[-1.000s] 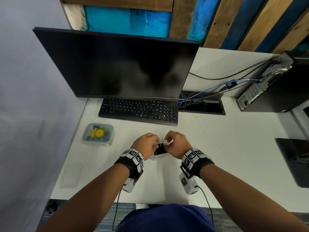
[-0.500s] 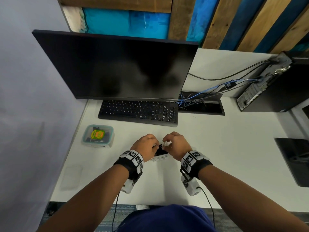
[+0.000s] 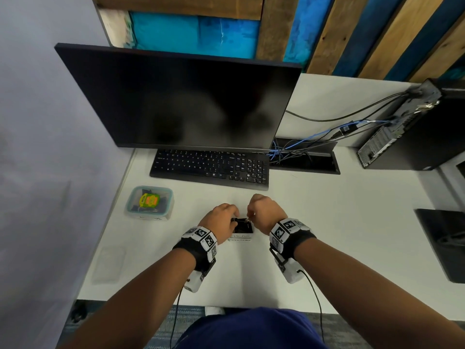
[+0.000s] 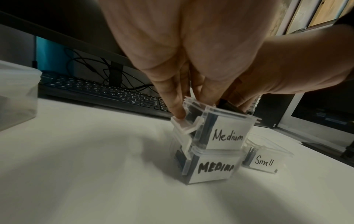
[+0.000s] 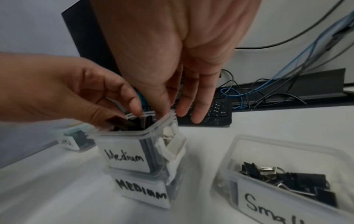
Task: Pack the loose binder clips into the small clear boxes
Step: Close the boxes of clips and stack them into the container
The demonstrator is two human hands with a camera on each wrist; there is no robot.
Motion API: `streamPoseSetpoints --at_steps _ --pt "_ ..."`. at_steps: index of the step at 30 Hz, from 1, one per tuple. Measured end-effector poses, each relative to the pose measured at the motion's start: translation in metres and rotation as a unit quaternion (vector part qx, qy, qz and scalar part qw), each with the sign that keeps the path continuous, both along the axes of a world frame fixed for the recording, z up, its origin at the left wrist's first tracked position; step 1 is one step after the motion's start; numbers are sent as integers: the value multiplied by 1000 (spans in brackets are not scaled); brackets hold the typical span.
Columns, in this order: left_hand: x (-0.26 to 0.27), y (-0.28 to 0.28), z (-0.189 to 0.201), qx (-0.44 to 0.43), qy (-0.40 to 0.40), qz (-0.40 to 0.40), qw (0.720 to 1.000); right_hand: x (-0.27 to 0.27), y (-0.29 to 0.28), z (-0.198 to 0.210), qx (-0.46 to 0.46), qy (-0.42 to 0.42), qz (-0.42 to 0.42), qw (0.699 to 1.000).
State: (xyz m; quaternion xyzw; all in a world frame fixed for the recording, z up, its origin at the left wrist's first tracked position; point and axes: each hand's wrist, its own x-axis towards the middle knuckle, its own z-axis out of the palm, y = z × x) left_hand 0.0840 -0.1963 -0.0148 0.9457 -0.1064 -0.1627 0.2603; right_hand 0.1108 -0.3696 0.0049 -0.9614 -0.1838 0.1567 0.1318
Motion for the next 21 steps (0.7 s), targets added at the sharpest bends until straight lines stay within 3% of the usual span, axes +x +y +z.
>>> streamPoseSetpoints --at_steps 12,21 --pt "-2 1 5 -19 12 2 1000 -10 -16 -5 125 30 -105 986" --pt "-5 -6 0 -28 -1 -8 1000 -20 -15 -14 146 37 -84 985"
